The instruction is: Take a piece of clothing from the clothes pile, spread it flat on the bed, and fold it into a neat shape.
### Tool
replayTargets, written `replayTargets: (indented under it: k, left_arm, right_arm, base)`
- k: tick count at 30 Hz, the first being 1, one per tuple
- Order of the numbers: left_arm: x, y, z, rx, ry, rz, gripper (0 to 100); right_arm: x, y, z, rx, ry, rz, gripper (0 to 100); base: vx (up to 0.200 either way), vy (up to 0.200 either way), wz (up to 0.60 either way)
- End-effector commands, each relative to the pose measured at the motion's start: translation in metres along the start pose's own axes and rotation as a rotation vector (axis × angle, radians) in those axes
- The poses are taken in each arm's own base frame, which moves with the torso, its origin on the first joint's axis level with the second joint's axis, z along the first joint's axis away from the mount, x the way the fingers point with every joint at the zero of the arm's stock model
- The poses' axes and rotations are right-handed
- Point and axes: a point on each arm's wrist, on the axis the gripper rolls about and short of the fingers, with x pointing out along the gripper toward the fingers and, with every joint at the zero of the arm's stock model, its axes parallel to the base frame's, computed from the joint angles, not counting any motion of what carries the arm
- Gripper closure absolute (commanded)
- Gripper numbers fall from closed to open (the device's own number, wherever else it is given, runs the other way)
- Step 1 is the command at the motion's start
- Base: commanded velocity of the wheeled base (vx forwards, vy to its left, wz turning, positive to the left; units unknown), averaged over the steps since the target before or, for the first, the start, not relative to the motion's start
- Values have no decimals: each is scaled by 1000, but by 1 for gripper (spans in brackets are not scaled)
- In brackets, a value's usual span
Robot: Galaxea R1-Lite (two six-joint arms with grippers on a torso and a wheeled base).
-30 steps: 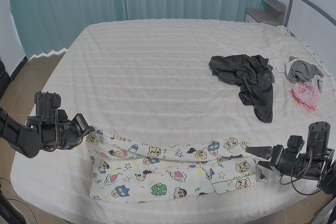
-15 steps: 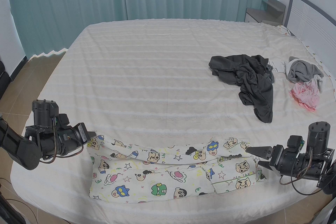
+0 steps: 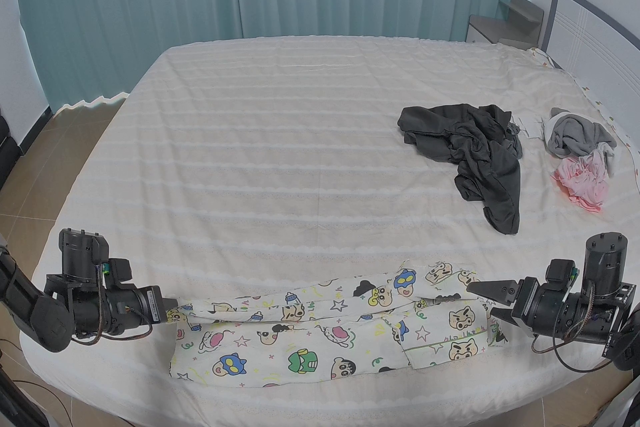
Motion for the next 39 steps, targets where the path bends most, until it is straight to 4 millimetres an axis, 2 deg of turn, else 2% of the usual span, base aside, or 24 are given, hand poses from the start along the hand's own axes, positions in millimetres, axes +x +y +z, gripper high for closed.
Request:
replayTargets:
  k: [1,13,20,25,26,32,36,39]
  left_arm:
    - [4,5,-10,8,50,16,100]
    - [25,18,-33,12,161,55,100]
    - [34,28,-51,88,196,68,100]
    - [38,31,-54,91,190,75,100]
    - [38,31,-55,91,192,76,0]
    - [32,32,-57,78,191,80,0]
    - [25,36,-48,56,142,85,0]
    - [27,40,-44,46,128,91,0]
  right_arm:
    - [1,-1,-1,0,5,-3,0]
    - [2,1,-4,-6,22,1,0]
    - [2,1,-4,-7,20,3,0]
    - [2,1,-4,-7,21,2,0]
    - [2,1,-4,-7,21,2,0]
    - [3,-1,-4,-5,27,-5,0]
    - [4,-1,-5,-4,28,-6,0]
    - [4,-1,-5,-4,28,-6,0]
  base:
    - [0,0,0]
    - [0,0,0]
    - [0,0,0]
    - [0,0,0]
    - [0,0,0]
    - [0,0,0]
    - [0,0,0]
    - [0,0,0]
